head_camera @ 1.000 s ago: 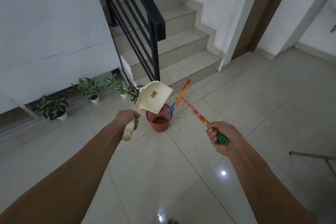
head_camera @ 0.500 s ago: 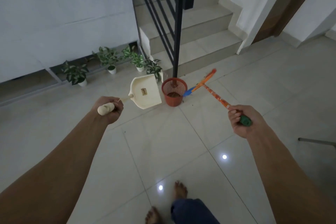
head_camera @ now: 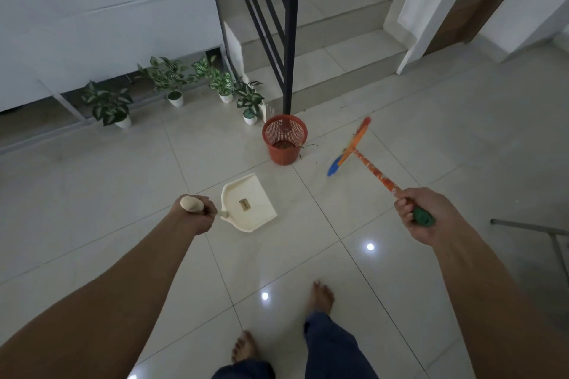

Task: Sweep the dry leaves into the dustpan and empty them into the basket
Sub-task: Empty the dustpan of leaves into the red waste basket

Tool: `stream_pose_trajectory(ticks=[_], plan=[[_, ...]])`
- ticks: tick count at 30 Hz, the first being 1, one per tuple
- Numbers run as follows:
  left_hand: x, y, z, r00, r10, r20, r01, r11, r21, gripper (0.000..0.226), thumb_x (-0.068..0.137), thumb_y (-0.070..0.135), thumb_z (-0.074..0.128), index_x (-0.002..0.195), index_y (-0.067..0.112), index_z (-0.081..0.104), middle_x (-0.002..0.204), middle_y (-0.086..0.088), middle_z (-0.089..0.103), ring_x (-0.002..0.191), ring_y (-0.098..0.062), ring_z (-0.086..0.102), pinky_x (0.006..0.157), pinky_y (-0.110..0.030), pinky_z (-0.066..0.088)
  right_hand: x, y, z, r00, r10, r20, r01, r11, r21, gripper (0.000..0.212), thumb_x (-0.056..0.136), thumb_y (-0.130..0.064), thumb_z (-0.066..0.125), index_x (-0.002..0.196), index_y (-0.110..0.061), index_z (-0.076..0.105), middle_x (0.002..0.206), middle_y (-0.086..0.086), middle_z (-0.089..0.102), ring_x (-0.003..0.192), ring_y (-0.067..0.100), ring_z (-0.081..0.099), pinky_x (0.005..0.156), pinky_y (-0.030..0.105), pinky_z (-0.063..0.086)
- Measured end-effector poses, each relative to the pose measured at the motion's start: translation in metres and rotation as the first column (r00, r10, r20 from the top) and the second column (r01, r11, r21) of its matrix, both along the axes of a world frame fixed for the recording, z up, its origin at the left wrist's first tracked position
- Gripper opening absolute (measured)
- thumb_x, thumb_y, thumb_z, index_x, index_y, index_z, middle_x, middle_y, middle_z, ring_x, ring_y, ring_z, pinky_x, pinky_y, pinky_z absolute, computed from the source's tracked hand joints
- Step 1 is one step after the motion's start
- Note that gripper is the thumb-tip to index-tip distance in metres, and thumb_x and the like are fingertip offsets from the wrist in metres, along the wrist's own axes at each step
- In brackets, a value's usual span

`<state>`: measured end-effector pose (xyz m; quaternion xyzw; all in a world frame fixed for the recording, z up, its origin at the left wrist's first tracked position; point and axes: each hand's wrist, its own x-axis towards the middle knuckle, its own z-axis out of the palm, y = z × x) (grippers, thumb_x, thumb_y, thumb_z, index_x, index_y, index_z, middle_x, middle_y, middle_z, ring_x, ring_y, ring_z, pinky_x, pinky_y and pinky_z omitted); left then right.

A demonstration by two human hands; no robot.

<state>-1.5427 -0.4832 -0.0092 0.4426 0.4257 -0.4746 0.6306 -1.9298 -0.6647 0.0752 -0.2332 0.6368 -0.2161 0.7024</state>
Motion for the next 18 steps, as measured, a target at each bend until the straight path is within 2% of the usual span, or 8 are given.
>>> stream_pose_trajectory(ticks=[2,4,8,11,15,18], plan=[[-0.013,-0.021,-0.008,0.999,0.027,-0.039,-0.027,1.000,0.000,0.013,0.092,0.001,0.049,0.087,-0.006,0.060,0.081,-0.004,0.051,0.067,-0.014,0.048,0.037,-0.018,0.044,-0.002,-0.021,-0.006,0.951,0.178,-0.251,-0.194,0.980,-0.040,0.006,0.094,-0.002,0.055,0.098,-0.001,0.059,0.062,0.007,0.050,0.034,0.005,0.042,0.031,0.015,0.034],[-0.027,-0.045,-0.014,0.996,0.064,-0.059,-0.065,0.998,-0.001,0.016,0.093,0.002,0.049,0.085,-0.005,0.060,0.075,-0.003,0.052,0.073,-0.014,0.050,0.038,-0.018,0.045,-0.003,-0.049,-0.018,0.834,0.332,-0.441,-0.383,0.924,-0.028,0.011,0.091,0.001,0.055,0.100,0.005,0.062,0.064,0.012,0.054,0.039,0.010,0.045,0.034,0.019,0.037],[-0.052,-0.094,-0.028,0.988,0.121,-0.100,-0.117,0.992,0.047,0.014,0.093,0.003,0.050,0.085,-0.003,0.061,0.071,-0.005,0.057,0.074,-0.015,0.054,0.040,-0.020,0.047,0.010,-0.112,-0.044,0.560,0.486,-0.672,-0.646,0.764,0.014,0.016,0.091,-0.008,0.059,0.099,0.005,0.064,0.068,0.015,0.063,0.050,0.020,0.056,0.044,0.027,0.044],[-0.064,-0.125,-0.040,0.976,0.179,-0.124,-0.170,0.982,0.077,0.010,0.090,0.001,0.052,0.092,-0.001,0.062,0.072,-0.006,0.059,0.071,-0.014,0.056,0.041,-0.020,0.046,0.034,-0.153,-0.057,0.392,0.532,-0.751,-0.754,0.653,0.070,0.021,0.095,-0.017,0.058,0.101,0.003,0.062,0.067,0.012,0.063,0.048,0.018,0.057,0.044,0.026,0.045],[-0.077,-0.151,-0.048,0.970,0.211,-0.119,-0.195,0.972,0.133,0.012,0.092,0.004,0.049,0.093,0.001,0.061,0.058,-0.007,0.057,0.050,-0.015,0.049,0.044,-0.020,0.046,0.071,-0.188,-0.065,0.222,0.573,-0.789,-0.850,0.510,0.131,0.021,0.092,-0.014,0.057,0.106,0.002,0.060,0.064,0.010,0.060,0.046,0.017,0.056,0.041,0.023,0.039],[-0.082,-0.159,-0.055,0.957,0.264,-0.120,-0.243,0.956,0.167,0.013,0.092,0.010,0.050,0.099,0.004,0.060,0.079,-0.005,0.063,0.036,-0.016,0.048,0.049,-0.020,0.049,0.086,-0.197,-0.067,0.089,0.619,-0.781,-0.895,0.393,0.209,0.022,0.094,-0.013,0.053,0.114,-0.005,0.054,0.071,0.010,0.058,0.051,0.016,0.054,0.043,0.024,0.039]])
